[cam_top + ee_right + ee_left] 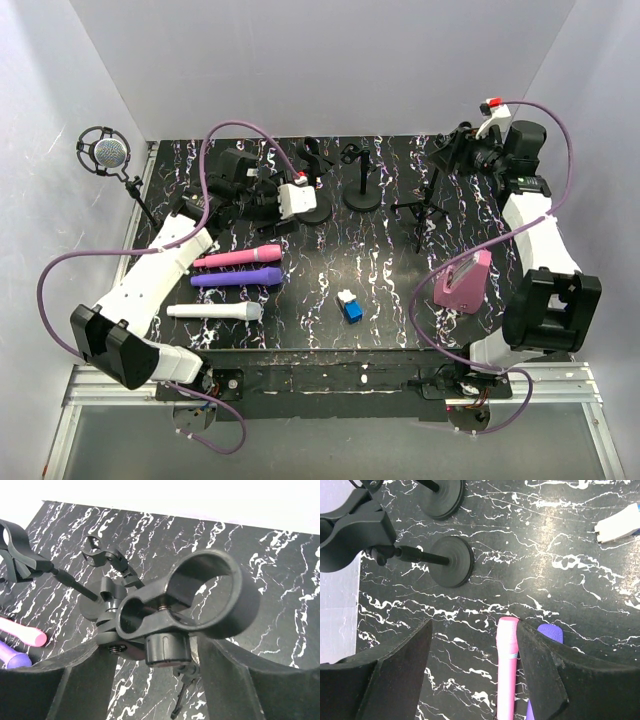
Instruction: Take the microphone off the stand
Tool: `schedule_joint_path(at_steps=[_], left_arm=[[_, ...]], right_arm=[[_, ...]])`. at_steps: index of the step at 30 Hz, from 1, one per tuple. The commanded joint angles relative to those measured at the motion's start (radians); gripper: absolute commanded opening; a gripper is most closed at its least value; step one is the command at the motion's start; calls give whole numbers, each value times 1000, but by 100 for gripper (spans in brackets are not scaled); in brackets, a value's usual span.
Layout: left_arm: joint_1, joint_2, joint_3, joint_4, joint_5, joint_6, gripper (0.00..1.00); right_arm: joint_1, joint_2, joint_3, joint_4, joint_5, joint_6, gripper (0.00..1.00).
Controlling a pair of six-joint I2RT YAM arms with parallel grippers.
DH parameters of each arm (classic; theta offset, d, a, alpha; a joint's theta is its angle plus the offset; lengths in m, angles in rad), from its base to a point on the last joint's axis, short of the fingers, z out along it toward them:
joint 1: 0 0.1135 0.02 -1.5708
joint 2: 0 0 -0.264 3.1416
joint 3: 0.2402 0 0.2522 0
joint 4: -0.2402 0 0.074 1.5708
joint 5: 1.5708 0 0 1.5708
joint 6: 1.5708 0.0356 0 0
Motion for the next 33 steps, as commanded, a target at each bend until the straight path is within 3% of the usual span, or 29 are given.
schedule_joint_path(at_steps=[1,9,12,23,28,33], left_arm=[[-15,-14,63,16,8,-67,67],[-63,15,108,64,13,-197,67],[-71,41,103,131,40,-268,66],[-87,106,-52,468,149,-403,61],[-160,144,-64,524,143,-431,57],[-164,156,-89,509,151,-440,53]], right_arm=[[-1,31,27,191,-92,5,64],[4,30,-11,228,-197,-44,16],[18,-3,-30,221,-243,-35,6],[191,-131,-123,125,-467,-99,1],[281,-151,-172,244,-495,3,1],[302,-130,-214,376,-484,105,1]])
